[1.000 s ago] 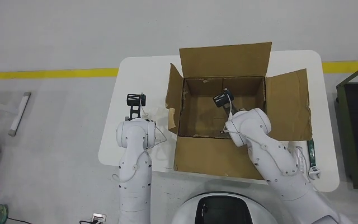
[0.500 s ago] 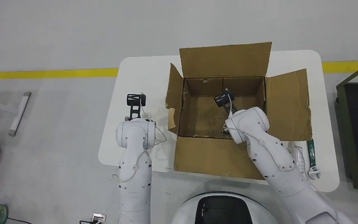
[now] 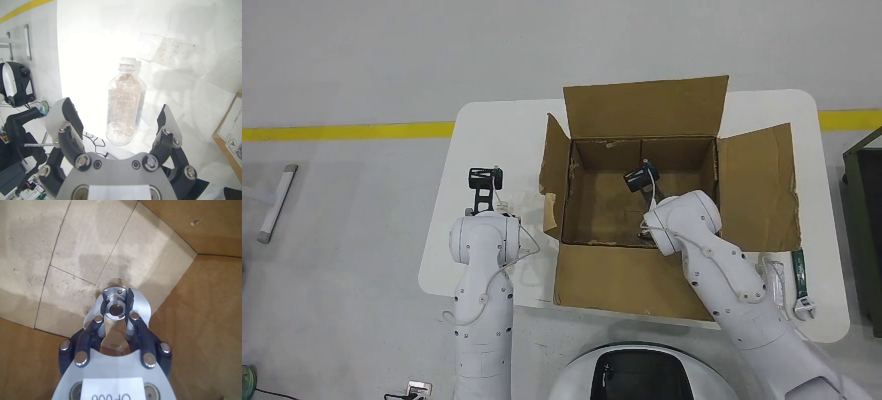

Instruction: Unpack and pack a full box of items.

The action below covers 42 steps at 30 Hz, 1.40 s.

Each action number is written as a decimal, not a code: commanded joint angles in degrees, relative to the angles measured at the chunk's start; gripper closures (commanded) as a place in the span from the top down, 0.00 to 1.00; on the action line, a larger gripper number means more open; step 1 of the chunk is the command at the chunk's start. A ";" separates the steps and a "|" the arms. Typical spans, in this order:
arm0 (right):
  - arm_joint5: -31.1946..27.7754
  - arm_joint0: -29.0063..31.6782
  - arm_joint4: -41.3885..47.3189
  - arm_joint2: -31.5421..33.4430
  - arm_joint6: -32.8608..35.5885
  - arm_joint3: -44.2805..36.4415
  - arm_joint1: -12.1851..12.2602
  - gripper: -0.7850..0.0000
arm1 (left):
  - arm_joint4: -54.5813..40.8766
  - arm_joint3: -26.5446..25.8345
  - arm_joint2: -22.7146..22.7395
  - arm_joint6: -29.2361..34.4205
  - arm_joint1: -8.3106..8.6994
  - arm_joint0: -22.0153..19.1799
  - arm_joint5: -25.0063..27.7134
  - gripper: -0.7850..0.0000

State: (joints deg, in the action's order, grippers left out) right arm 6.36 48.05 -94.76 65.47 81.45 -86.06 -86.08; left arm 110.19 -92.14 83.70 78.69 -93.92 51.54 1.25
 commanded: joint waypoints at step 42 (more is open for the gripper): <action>-4.51 33.85 10.52 49.46 -8.49 -39.09 2.65 0.00 | 0.00 0.00 0.00 0.00 0.00 0.00 0.00 1.00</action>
State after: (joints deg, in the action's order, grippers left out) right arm 2.05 81.90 -82.90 115.38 74.18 -125.81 -83.50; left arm 110.19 -92.14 83.70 78.69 -93.92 51.54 1.25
